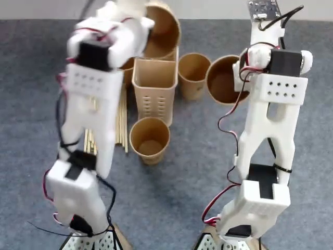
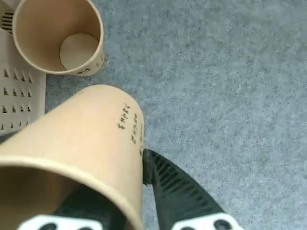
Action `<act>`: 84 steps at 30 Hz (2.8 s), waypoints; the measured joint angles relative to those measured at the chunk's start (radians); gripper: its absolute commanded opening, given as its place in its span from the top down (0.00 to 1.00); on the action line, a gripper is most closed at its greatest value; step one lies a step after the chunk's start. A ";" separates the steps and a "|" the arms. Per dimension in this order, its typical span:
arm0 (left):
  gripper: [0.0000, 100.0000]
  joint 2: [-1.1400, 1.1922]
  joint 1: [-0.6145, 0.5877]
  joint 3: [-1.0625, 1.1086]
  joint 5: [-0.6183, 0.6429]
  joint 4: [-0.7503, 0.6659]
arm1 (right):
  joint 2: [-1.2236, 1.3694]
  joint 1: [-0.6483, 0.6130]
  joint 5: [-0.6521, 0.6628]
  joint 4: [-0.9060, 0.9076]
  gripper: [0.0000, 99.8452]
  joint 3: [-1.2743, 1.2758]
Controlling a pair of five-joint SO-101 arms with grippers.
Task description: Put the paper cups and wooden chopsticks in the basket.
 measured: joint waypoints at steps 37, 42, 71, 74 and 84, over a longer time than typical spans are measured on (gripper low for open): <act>0.80 0.147 -0.057 0.002 0.106 -0.264 | 0.000 -0.123 -0.081 -0.110 1.00 -0.279; 0.80 0.167 -0.061 -0.023 0.106 -0.264 | 0.000 -0.176 -0.083 -0.144 1.00 -0.290; 0.80 0.163 -0.442 -0.213 0.161 -0.064 | 0.353 -0.334 -0.175 -0.454 0.76 -0.290; 0.80 0.190 -0.442 -0.209 0.161 -0.064 | 0.353 -0.350 -0.175 -0.457 0.76 -0.290; 0.80 0.315 -0.440 -0.207 0.161 -0.064 | 0.353 -0.381 -0.175 -0.459 0.76 -0.559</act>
